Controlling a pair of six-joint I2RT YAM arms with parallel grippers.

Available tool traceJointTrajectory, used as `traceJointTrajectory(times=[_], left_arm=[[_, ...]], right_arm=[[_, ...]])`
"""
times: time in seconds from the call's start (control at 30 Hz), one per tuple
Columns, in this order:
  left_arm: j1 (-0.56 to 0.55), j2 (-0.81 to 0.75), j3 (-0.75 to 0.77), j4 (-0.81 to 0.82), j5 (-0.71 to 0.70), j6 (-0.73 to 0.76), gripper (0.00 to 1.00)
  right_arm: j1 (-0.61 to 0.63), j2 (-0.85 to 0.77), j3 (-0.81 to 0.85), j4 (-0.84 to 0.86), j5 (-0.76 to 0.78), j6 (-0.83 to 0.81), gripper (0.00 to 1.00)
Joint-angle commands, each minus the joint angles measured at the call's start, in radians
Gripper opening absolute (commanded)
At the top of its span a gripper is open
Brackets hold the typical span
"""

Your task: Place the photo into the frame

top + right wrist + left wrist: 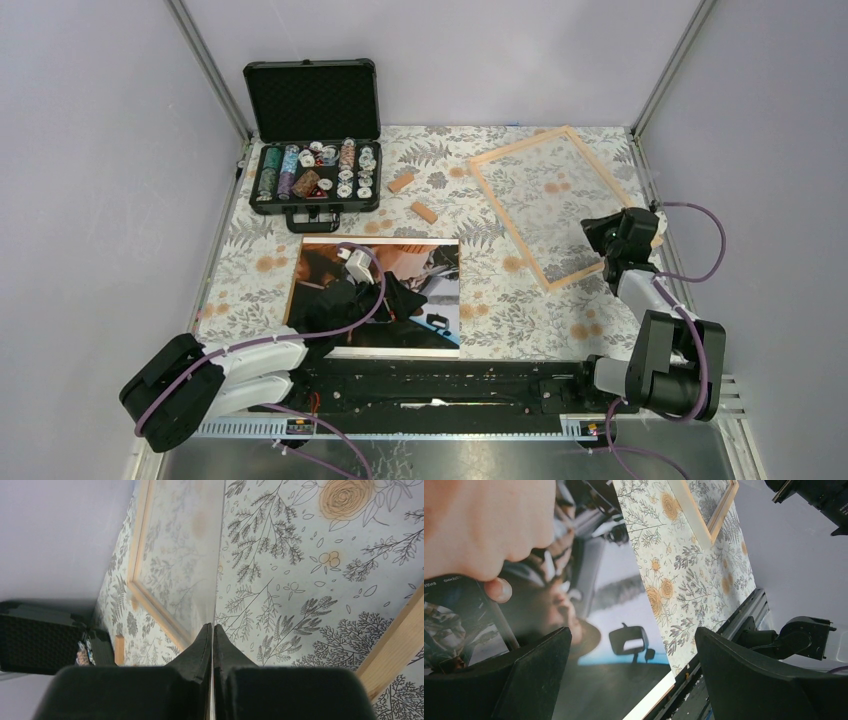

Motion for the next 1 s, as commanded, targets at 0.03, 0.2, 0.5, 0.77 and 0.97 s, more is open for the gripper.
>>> traceJointTrajectory(times=[0.03,0.2,0.5,0.77,0.97], left_arm=[[-0.004,0.016,-0.007,0.070,0.009,0.006,0.99],[-0.002,0.034,0.004,0.065,0.015,0.011,0.99],[-0.002,0.049,0.012,0.062,0.012,0.008,0.99],[-0.003,0.050,0.013,0.057,0.010,0.006,0.99],[-0.002,0.054,0.014,0.059,0.009,0.005,0.99]], right_arm=[[-0.029,0.008,-0.017,0.091,0.053,0.048,0.00],[-0.032,0.017,-0.041,0.113,0.080,0.073,0.00],[-0.032,-0.004,-0.092,0.131,0.111,0.105,0.00],[-0.032,-0.017,-0.141,0.160,0.112,0.132,0.00],[-0.032,-0.037,-0.160,0.160,0.112,0.144,0.00]])
